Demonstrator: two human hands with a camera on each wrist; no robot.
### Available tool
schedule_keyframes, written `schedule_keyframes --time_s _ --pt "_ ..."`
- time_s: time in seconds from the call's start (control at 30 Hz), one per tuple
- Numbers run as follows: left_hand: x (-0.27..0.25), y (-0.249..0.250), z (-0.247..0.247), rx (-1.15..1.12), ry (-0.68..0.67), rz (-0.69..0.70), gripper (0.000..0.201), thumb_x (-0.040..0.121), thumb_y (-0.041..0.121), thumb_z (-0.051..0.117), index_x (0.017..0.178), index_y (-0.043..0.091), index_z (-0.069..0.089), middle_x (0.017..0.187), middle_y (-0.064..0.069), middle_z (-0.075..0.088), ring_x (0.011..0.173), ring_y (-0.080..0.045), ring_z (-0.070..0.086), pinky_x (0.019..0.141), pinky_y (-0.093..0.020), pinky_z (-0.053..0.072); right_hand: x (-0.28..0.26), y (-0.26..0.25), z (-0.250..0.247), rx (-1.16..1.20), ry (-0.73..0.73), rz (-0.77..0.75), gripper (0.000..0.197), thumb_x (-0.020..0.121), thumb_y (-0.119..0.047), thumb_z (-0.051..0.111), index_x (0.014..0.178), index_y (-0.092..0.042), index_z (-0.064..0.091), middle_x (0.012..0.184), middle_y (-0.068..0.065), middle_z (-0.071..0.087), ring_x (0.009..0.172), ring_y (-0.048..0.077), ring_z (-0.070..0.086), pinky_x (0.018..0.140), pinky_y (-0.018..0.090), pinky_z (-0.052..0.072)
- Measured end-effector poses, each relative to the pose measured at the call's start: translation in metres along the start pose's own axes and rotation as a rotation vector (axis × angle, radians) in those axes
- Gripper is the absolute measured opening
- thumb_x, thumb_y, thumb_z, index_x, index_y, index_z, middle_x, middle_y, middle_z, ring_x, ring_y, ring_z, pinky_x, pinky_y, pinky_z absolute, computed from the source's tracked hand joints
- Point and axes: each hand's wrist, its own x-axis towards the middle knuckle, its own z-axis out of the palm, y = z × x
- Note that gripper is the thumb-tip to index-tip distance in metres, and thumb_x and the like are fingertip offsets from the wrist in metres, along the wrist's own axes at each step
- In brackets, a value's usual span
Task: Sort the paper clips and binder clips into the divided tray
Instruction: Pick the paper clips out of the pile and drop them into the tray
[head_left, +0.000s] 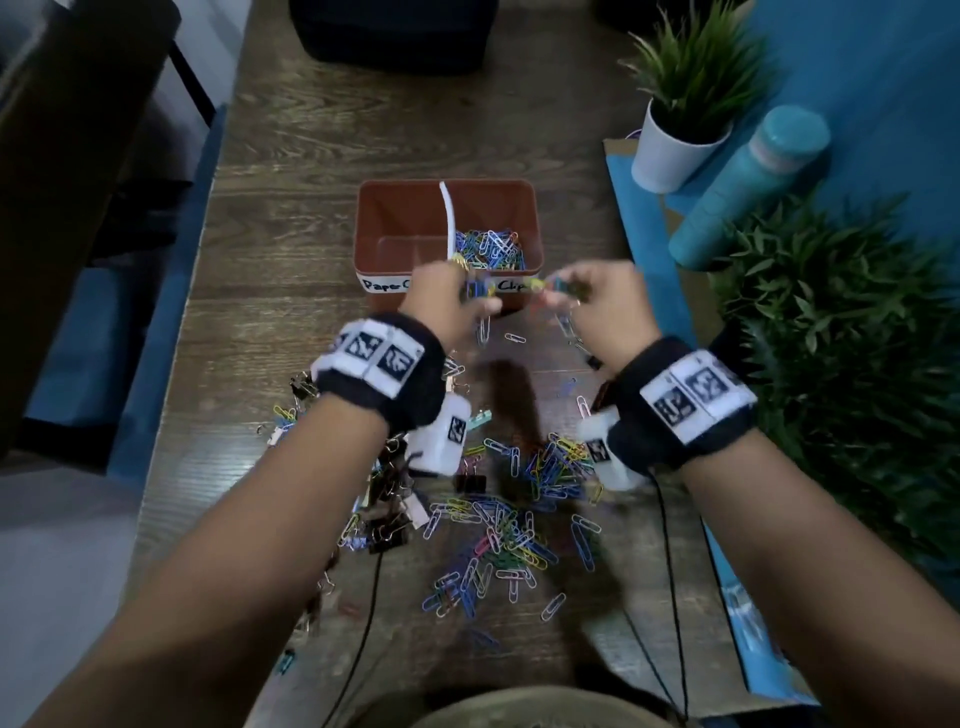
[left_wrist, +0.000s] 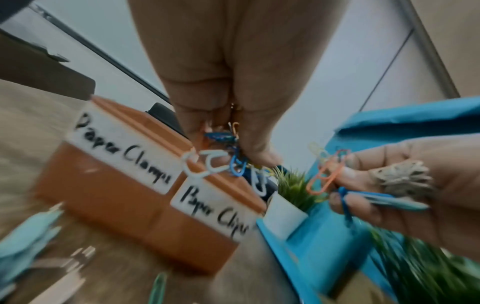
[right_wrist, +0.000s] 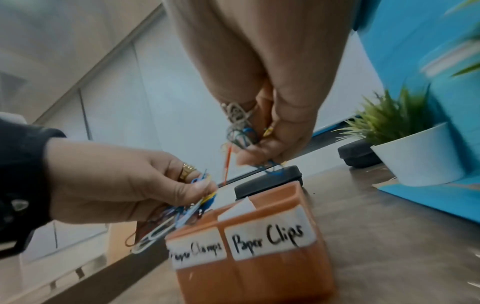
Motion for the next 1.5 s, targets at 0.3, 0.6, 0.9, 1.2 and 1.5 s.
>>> schedule_keyframes --time_s 0.3,0.6,0.9,1.2,1.5 --pt "0.107 0.019 -0.021 0.259 0.011 -0.178 0.049 0.086 0.040 0.062 0.107 -0.004 0.060 0.111 -0.019 0.064 0.105 -0.033 0.060 0.077 -0.035 0.047 0.122 -0.029 0.045 -0.242 -0.136 0.187 0.034 0.086 -0.023 0.064 0.114 -0.003 0.063 0.119 0.012 0.063 0.104 0.027 0.063 0.091 0.036 0.053" --pt "0.062 0.011 -0.019 0.000 -0.018 0.103 0.031 0.093 0.022 0.052 0.121 0.011 0.059 0.121 -0.008 0.063 0.112 -0.021 0.058 0.094 -0.022 0.040 0.045 0.005 0.011 -0.145 -0.070 -0.138 0.024 0.092 -0.010 0.051 0.111 -0.011 0.066 0.113 0.007 0.067 0.106 0.019 0.060 0.100 0.028 0.041" --pt "-0.061 -0.040 0.065 0.386 -0.350 0.048 0.038 0.084 0.036 0.064 0.113 0.012 0.060 0.120 -0.006 0.057 0.096 -0.019 0.059 0.088 -0.030 0.049 -0.020 0.062 0.058 -0.619 -0.722 -0.311 0.061 0.086 0.010 0.042 0.140 -0.019 0.040 0.154 -0.004 0.025 0.144 0.019 0.017 0.116 0.037 0.023" --pt "-0.076 -0.063 0.058 0.484 -0.256 -0.016 0.025 0.093 0.028 0.052 0.104 0.007 0.062 0.105 -0.008 0.062 0.096 -0.024 0.061 0.077 -0.031 0.048 -0.049 0.062 0.051 -0.841 -0.549 -0.268 0.057 0.085 0.003 0.042 0.140 -0.011 0.039 0.146 0.012 0.038 0.137 0.022 0.031 0.119 0.033 0.005" --pt "-0.062 -0.079 0.046 0.409 -0.223 -0.114 0.024 0.091 0.017 0.054 0.107 0.004 0.067 0.101 -0.018 0.065 0.095 -0.032 0.062 0.086 -0.038 0.052 0.018 0.040 0.064 -0.923 -0.761 -0.142 0.075 0.085 0.001 0.036 0.150 -0.018 0.005 0.158 -0.003 -0.004 0.146 0.025 0.004 0.118 0.042 0.017"
